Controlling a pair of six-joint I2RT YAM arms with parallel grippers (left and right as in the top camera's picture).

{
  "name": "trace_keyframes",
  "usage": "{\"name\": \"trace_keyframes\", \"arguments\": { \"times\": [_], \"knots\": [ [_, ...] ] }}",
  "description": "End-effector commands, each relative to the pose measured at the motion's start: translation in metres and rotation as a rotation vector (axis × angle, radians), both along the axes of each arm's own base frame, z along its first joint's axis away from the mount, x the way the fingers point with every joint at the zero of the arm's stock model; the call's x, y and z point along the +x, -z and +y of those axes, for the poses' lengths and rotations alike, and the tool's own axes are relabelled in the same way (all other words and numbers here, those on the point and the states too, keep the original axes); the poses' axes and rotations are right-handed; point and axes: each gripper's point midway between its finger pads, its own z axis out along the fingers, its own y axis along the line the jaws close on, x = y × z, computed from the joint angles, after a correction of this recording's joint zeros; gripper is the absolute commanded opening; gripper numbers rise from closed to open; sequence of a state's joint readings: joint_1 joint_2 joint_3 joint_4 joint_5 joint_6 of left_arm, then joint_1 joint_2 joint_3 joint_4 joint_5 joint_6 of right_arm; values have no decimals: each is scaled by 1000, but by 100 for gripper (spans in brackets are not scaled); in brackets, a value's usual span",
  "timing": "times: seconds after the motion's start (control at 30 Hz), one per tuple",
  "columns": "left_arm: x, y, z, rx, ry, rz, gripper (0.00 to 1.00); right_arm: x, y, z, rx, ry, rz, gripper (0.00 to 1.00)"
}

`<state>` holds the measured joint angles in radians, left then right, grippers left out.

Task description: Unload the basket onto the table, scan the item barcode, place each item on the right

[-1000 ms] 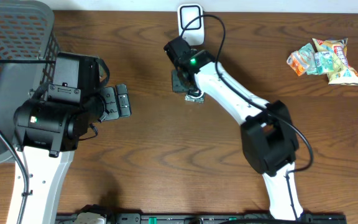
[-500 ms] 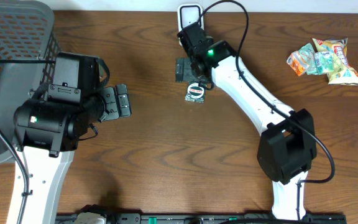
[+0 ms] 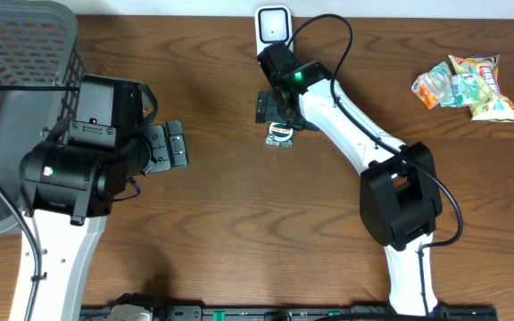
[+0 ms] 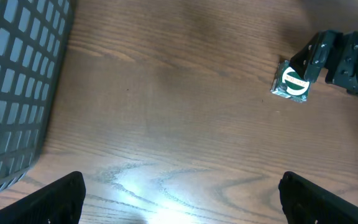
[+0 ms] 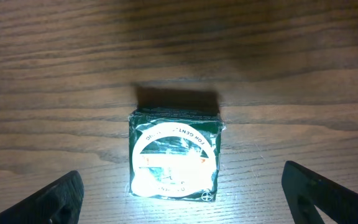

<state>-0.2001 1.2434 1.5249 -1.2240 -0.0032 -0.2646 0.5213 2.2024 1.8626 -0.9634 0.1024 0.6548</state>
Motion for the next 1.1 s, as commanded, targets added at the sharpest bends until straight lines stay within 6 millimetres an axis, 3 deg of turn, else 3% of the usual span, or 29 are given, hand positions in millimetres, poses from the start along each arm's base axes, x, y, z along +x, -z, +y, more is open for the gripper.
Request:
{"name": "trace_keyframes", "arguments": {
  "times": [0.0,0.23,0.27,0.33,0.37,0.4,0.43,0.6,0.7,0.77,0.83,1.07],
  "knots": [
    [0,-4,1,7,-2,-11,98,0,0,0,-2,11,-6,99],
    [0,-4,1,7,-2,-11,98,0,5,0,-9,9,1,96],
    [0,-4,1,7,-2,-11,98,-1,6,0,-10,8,1,90],
    [0,-4,1,7,-2,-11,98,-1,6,2,-2,4,4,64],
    [0,-4,1,7,-2,-11,98,-2,6,4,5,2,7,67],
    [0,-4,1,7,-2,-11,98,-3,6,4,6,0,10,86],
    [0,-4,1,7,-2,-11,97,-3,6,5,4,0,8,93],
    [0,-4,1,7,-2,-11,97,-3,6,5,3,-1,9,90],
    [0,-4,1,7,-2,-11,98,-3,6,5,3,-1,9,74],
    [0,-4,1,7,-2,-11,98,-4,6,5,4,-2,14,83],
    [0,-4,1,7,-2,-11,98,-5,6,5,3,-2,15,99],
    [0,-4,1,7,-2,-11,98,-4,6,4,0,-1,11,99]
  ]
}}
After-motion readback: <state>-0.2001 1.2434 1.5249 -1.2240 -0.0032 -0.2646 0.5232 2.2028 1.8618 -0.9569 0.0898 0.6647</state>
